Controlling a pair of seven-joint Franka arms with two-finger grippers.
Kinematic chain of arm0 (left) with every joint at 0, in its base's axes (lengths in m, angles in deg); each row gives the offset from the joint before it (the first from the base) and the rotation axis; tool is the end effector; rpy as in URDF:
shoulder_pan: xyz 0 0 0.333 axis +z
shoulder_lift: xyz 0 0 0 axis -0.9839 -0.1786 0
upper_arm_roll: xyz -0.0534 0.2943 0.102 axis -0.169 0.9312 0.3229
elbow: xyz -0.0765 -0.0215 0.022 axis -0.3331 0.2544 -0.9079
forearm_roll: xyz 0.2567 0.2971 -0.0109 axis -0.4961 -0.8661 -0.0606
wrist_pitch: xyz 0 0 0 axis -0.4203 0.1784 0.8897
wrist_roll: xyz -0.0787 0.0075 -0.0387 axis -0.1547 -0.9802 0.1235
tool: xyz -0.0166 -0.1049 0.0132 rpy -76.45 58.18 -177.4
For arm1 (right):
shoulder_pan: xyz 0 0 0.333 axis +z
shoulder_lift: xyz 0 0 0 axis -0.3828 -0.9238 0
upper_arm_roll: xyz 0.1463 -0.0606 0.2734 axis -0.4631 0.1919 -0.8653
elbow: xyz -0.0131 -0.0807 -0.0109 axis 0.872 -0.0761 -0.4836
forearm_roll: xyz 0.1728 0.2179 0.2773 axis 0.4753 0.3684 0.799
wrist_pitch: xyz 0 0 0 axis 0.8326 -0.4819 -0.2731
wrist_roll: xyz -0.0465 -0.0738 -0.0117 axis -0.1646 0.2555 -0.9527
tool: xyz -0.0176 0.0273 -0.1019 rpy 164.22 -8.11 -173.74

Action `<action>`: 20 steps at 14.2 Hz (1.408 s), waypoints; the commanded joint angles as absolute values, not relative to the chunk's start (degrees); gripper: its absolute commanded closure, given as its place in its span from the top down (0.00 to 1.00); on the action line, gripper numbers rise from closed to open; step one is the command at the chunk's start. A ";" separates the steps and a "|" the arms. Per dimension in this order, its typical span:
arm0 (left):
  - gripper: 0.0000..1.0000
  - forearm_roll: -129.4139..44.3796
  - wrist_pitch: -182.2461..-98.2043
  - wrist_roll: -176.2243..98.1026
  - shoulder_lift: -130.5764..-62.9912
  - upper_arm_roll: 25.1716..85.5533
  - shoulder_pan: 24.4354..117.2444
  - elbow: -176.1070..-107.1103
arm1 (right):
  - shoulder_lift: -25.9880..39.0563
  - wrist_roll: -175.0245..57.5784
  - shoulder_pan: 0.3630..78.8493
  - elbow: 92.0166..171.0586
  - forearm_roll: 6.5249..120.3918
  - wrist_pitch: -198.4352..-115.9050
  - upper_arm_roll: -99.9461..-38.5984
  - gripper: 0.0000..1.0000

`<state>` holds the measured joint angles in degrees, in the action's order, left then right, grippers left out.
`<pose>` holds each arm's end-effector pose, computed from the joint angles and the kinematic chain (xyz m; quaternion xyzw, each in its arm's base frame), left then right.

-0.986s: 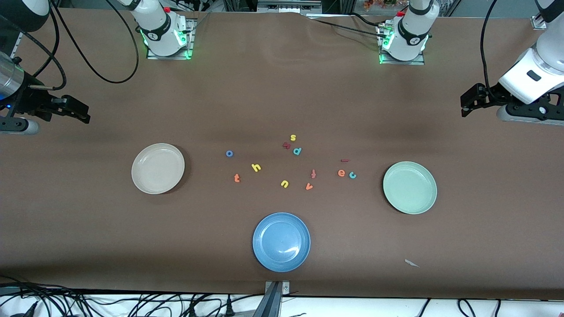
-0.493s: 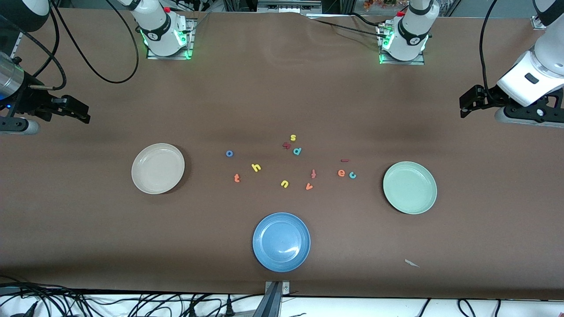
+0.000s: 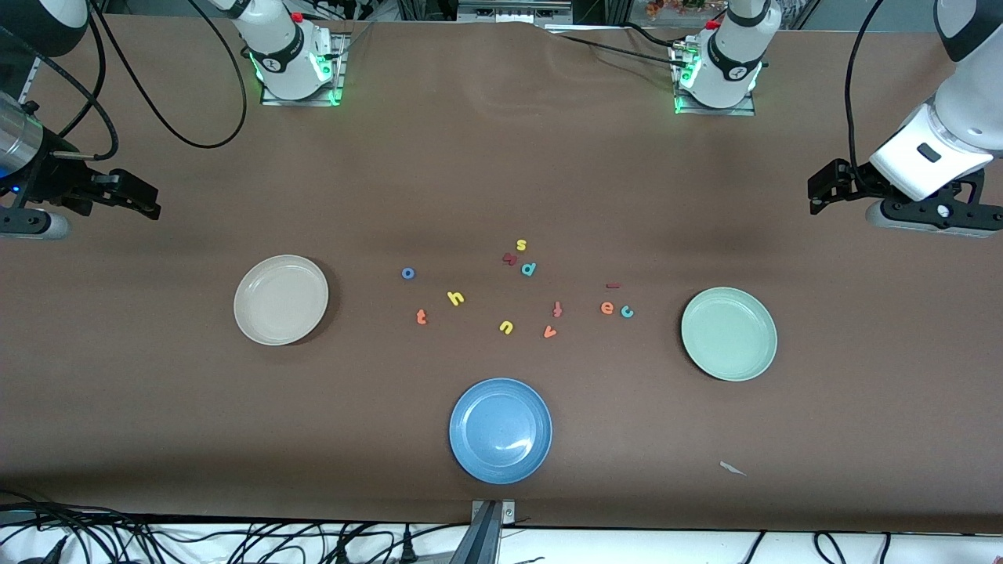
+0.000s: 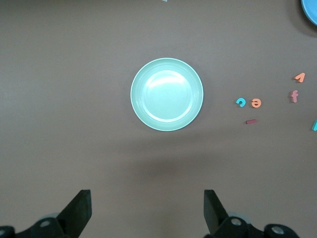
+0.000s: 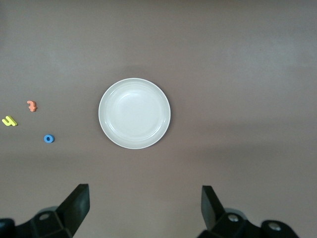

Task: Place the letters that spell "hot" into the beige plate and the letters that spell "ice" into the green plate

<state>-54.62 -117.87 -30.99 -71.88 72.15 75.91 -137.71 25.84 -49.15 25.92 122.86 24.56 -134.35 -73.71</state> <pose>0.5600 -0.0459 0.5778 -0.9976 0.0624 0.0149 0.0274 0.5790 0.0212 0.5858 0.9996 -0.0176 -0.0145 0.0187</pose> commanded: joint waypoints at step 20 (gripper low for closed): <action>1.00 -54.85 -116.75 -29.71 -73.18 71.14 75.49 -136.12 | 25.43 -48.77 26.29 121.55 25.65 -133.13 -73.58 1.00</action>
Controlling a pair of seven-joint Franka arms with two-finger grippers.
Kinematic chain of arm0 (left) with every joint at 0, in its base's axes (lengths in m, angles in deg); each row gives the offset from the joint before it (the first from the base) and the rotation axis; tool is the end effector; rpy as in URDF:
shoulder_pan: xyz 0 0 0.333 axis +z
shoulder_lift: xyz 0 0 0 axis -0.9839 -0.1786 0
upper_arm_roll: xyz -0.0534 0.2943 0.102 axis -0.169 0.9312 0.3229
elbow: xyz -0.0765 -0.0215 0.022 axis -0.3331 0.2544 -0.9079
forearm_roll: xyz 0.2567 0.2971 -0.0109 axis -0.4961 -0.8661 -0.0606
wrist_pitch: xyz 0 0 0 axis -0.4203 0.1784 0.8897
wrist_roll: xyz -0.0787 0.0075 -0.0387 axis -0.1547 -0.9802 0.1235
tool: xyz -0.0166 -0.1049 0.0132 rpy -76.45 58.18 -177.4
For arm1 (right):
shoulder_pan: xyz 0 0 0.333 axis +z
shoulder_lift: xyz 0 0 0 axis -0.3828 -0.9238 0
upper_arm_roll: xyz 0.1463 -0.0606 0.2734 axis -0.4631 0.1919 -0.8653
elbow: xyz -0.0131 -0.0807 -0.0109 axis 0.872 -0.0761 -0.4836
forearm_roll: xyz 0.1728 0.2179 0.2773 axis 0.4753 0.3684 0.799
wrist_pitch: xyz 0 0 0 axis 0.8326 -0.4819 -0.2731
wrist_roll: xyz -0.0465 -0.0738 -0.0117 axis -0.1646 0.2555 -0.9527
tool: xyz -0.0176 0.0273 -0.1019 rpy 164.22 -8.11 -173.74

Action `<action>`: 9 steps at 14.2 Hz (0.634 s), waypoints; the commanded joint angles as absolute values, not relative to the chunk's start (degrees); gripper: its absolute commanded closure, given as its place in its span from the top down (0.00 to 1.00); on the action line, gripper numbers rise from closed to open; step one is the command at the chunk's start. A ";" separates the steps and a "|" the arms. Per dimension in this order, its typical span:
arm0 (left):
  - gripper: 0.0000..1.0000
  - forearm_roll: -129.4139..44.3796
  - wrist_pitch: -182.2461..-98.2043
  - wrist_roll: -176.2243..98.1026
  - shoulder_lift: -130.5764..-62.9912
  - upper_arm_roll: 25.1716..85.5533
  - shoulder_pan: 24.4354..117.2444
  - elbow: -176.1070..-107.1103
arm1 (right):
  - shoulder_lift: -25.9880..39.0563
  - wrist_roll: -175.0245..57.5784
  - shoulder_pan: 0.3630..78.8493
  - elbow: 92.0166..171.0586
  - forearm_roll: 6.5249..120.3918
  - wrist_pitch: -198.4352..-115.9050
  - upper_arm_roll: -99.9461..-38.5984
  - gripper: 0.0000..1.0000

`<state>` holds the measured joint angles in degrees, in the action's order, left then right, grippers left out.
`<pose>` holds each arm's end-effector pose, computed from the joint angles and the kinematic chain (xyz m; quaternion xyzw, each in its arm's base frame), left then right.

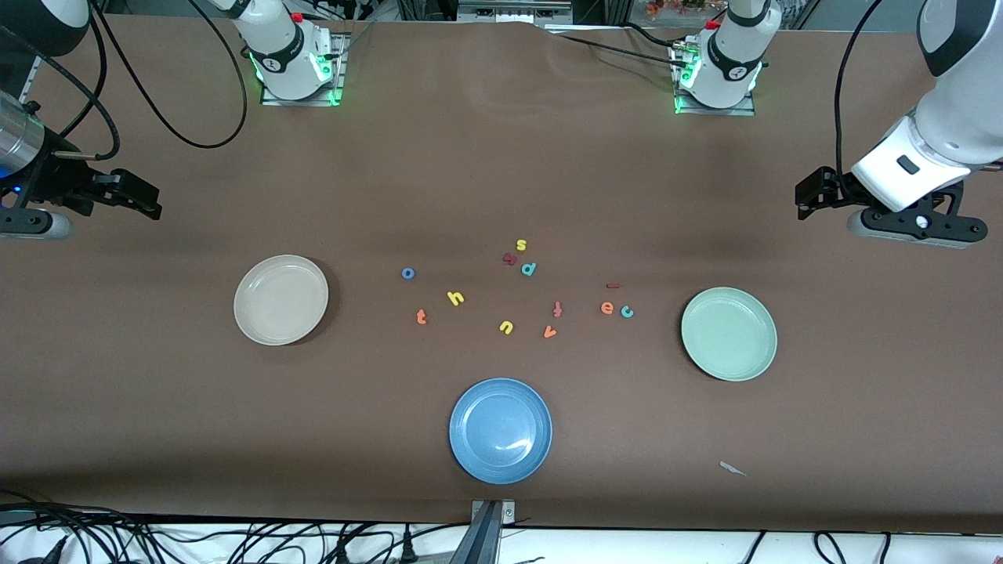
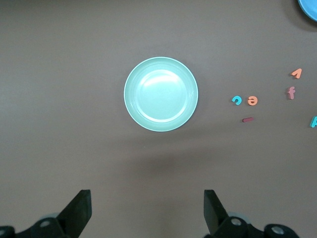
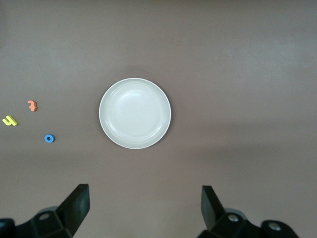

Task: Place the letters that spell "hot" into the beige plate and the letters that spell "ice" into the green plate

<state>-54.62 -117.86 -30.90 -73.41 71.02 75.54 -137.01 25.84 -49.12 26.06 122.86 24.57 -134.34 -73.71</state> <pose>0.5658 -0.0611 0.5685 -0.9965 0.0765 0.0219 0.0271 0.5789 0.0226 0.5857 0.9996 -0.0167 -0.0146 0.0186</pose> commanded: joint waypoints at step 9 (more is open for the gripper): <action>1.00 -54.67 -116.84 -29.62 -73.18 71.14 75.85 -136.20 | 24.99 -48.86 26.29 121.64 25.65 -133.40 -73.58 1.00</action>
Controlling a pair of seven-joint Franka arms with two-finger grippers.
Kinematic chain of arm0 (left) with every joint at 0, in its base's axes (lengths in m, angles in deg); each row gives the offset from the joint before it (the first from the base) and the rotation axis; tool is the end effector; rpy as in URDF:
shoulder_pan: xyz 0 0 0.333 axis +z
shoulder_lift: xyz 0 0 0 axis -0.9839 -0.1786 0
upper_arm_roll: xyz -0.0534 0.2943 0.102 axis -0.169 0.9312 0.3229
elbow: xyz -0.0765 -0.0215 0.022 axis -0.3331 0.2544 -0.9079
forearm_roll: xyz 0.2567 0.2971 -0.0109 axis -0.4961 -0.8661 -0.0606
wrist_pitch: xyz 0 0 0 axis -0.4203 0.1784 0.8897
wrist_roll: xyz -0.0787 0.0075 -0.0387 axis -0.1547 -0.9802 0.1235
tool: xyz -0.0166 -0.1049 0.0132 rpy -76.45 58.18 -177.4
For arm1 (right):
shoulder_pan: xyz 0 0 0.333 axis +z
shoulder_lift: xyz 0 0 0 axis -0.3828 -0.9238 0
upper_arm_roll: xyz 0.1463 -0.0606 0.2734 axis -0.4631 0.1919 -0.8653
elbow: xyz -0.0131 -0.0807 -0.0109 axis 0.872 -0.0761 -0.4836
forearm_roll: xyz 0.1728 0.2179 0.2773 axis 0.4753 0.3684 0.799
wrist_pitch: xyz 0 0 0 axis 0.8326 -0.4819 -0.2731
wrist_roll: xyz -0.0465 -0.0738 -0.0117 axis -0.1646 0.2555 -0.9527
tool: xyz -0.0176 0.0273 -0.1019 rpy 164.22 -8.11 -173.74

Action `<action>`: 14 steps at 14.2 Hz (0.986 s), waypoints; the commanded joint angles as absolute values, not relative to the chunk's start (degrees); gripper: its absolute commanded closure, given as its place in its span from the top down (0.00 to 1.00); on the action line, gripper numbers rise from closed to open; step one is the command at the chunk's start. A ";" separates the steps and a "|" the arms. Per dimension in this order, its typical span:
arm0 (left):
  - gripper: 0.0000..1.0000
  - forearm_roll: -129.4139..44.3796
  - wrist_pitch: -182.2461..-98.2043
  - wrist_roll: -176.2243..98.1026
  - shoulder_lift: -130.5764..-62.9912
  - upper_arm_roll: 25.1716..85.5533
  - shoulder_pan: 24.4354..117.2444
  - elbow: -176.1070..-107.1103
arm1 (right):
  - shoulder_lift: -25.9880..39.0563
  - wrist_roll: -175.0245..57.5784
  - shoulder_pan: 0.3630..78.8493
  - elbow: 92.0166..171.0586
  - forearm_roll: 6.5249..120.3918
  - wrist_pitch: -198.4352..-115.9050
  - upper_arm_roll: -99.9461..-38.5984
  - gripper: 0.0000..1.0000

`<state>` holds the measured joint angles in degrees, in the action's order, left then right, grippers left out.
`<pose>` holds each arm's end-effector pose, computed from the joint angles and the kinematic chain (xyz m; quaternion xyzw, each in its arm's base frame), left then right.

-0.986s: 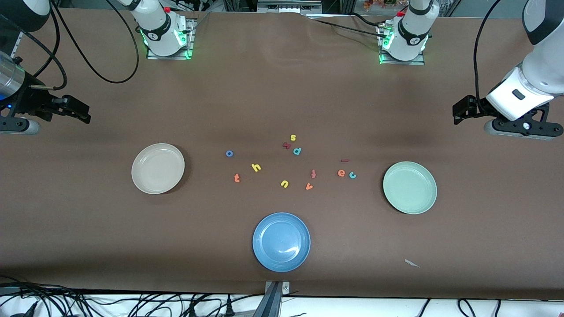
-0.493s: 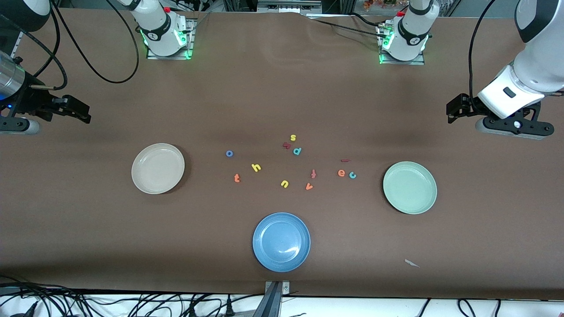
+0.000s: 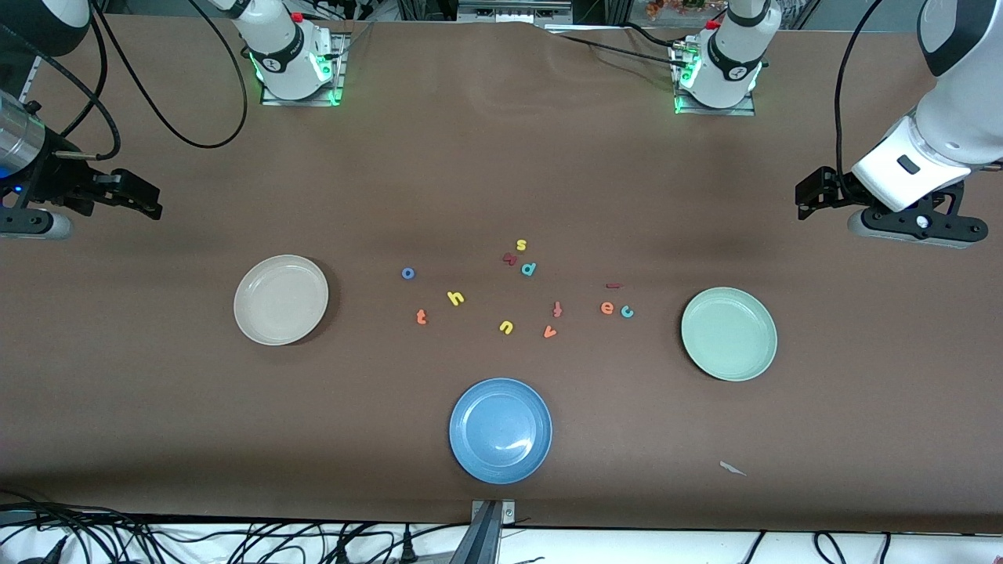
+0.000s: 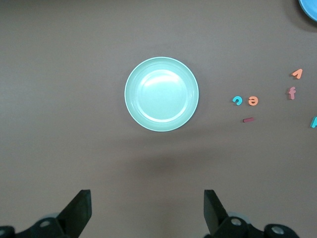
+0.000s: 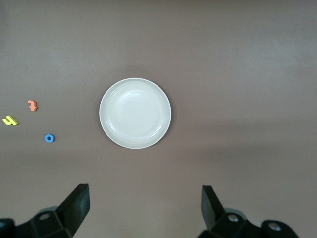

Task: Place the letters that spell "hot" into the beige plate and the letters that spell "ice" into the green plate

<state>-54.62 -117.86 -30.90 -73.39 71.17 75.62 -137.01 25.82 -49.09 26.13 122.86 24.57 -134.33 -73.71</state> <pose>0.5660 -0.0588 0.5687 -0.9966 0.0745 0.0218 0.0271 0.5789 0.0233 0.5855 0.9996 -0.0163 -0.0148 0.0187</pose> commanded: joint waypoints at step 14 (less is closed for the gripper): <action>1.00 -48.08 -128.59 -30.23 -98.48 70.96 62.67 -125.22 | 23.50 -46.93 31.91 124.27 26.78 -134.44 -73.67 1.00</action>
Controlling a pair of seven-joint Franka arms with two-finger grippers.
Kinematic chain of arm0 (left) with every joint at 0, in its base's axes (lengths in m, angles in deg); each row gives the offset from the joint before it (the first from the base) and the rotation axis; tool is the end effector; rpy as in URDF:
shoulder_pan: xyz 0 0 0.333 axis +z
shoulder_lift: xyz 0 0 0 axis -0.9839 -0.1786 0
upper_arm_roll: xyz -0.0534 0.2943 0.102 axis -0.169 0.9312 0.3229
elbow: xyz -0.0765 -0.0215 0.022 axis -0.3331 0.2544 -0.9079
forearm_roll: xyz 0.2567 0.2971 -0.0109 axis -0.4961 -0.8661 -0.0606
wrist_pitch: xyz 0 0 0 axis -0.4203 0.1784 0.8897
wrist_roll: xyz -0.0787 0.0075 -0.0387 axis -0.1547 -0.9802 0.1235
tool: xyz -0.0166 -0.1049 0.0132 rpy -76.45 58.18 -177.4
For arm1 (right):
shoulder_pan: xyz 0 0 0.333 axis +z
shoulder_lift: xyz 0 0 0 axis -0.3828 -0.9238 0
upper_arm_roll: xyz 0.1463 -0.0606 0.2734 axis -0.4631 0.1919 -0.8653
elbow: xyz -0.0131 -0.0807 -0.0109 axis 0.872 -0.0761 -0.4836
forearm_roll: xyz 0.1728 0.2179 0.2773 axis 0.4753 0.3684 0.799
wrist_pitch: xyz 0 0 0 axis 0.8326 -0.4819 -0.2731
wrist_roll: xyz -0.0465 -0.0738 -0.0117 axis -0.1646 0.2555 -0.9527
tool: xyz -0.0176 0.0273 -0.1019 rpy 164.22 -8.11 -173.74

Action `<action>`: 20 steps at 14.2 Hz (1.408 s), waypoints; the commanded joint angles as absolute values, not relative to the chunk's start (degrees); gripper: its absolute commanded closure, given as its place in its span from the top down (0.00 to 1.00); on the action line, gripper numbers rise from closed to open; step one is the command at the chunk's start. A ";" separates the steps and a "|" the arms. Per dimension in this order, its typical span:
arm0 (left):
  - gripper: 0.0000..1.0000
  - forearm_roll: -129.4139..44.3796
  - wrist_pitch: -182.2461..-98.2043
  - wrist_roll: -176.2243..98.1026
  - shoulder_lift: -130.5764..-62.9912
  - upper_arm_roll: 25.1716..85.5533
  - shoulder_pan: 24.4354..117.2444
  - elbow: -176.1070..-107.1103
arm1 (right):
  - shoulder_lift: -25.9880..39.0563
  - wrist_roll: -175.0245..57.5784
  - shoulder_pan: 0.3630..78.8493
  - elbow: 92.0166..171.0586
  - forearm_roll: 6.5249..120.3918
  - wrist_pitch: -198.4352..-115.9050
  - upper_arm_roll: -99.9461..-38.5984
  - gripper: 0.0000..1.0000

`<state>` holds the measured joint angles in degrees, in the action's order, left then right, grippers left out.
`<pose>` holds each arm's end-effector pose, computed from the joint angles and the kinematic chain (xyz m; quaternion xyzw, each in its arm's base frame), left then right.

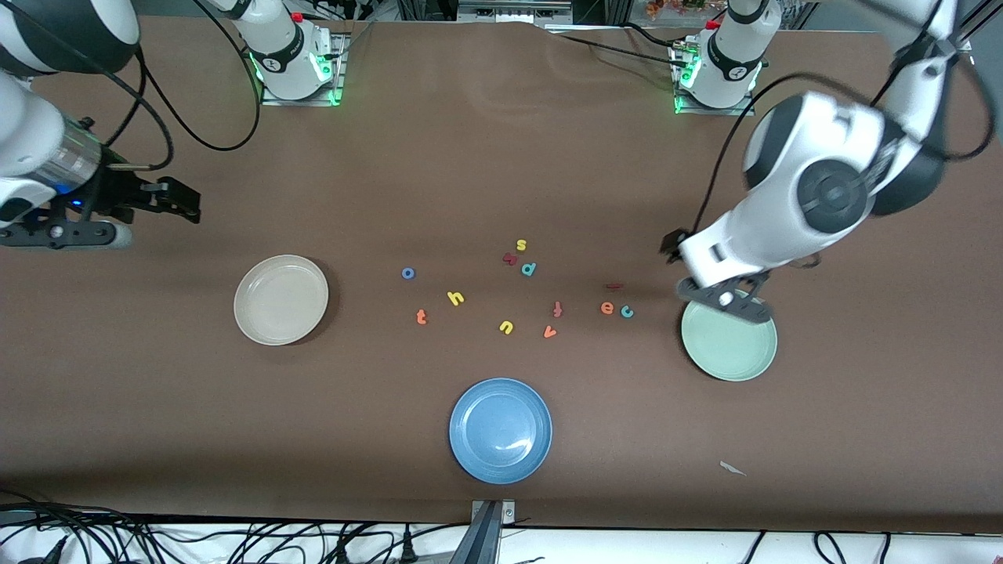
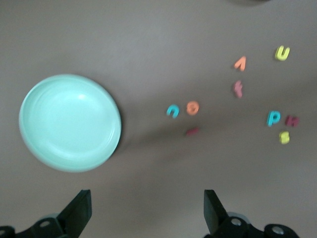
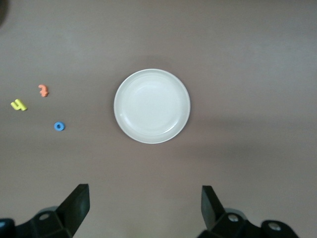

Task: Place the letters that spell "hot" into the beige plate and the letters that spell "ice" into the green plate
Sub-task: 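Move the left gripper and the right gripper down toward the foam letters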

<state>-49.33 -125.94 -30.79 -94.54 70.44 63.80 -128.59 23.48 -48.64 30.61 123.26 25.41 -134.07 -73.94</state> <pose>0.6281 -0.2154 0.4204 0.9823 -0.1741 -0.0669 0.0195 0.5835 0.0734 0.5580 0.9988 0.0206 -0.0408 0.0150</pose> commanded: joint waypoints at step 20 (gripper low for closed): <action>0.94 -48.88 -142.49 -28.49 -110.62 70.96 57.65 -126.53 | 8.04 -13.55 50.98 142.91 26.88 -171.52 -74.19 1.00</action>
